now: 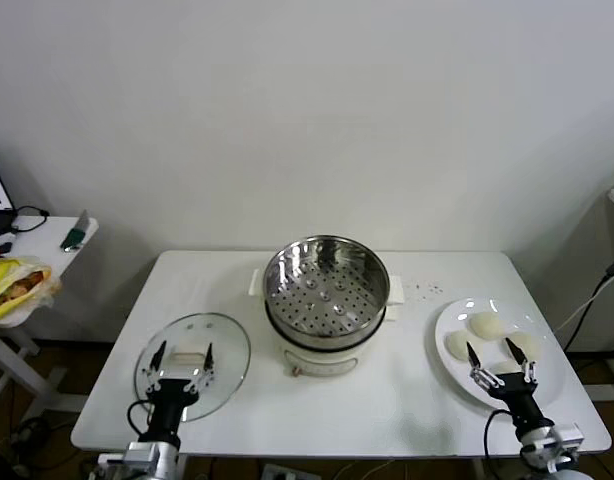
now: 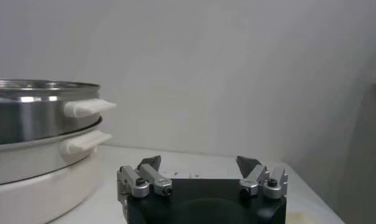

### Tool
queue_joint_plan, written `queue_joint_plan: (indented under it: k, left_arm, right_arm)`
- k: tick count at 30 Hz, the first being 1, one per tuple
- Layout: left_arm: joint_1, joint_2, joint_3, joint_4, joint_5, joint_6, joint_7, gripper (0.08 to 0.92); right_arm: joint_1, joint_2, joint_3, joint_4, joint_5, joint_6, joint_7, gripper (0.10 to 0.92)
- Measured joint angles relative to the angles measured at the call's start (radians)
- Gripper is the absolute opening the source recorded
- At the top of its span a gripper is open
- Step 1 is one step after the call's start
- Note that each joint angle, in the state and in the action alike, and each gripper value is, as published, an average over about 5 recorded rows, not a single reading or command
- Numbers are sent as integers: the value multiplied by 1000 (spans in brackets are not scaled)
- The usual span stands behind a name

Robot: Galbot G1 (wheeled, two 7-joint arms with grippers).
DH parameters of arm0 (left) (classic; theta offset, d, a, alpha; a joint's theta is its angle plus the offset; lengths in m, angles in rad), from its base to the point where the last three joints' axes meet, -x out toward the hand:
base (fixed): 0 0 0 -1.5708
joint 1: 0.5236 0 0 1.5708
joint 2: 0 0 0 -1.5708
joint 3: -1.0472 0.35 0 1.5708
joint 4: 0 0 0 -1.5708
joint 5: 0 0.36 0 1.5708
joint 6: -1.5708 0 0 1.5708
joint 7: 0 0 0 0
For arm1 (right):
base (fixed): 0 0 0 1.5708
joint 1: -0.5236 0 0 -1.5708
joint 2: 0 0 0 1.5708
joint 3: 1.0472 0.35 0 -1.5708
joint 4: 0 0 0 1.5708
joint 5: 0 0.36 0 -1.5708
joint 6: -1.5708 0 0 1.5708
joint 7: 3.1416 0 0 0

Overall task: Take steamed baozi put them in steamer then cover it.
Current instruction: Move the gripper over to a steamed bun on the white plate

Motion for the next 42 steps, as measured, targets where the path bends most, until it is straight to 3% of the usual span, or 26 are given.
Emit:
queue_joint_plan:
  k: [11,26,33,42]
  left_arm:
    - [2,6,2,-12,13,1,-11,823]
    - [-15,30,1,1,-31,16,-29,823]
    - [-33,38,0,13,-44,36,-37,823]
    - [-59,56,-2,16,-52,64,-47,823]
  right_arm:
    - [101,-202,-7,-25,-129,-144,-155,823]
    - [607,-653,-386,-279,-405,-228,-648,823]
    - [971,-698,-739,-452,-533,-185,-799,823]
    - [1371,-624,-1187,-657,-588,-152,-894,823]
